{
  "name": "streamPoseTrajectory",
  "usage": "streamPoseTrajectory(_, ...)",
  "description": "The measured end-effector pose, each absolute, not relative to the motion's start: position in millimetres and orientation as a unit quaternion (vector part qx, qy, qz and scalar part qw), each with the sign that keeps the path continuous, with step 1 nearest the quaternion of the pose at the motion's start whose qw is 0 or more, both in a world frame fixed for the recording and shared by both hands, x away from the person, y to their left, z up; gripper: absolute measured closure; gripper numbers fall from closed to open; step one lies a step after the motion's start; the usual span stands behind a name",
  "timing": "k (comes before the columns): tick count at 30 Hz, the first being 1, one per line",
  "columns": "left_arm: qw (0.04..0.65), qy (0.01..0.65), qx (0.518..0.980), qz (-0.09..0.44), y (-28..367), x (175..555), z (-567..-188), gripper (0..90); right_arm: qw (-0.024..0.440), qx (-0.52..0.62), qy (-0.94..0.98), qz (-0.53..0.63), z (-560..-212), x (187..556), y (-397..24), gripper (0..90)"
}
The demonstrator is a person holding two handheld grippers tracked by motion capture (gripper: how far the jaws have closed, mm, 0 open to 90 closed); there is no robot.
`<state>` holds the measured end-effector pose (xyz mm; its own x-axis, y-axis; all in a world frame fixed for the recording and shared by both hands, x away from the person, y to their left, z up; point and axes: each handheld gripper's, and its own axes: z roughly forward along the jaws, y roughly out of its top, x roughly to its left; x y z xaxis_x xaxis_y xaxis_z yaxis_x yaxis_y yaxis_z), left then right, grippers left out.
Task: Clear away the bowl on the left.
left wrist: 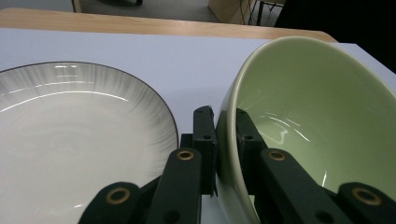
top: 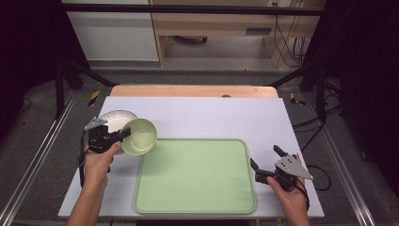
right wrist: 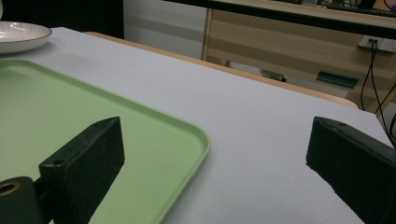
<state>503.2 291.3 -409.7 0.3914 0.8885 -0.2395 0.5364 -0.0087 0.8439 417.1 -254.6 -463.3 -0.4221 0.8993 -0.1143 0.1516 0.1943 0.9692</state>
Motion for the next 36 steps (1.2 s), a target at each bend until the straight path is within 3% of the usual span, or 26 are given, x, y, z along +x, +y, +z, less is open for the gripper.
streamPoseTrajectory(36,0.478,0.463,0.731,0.150,235,496,-407,82.1,0.372,0.380,0.671,0.517,-461,415,-254,4.4)
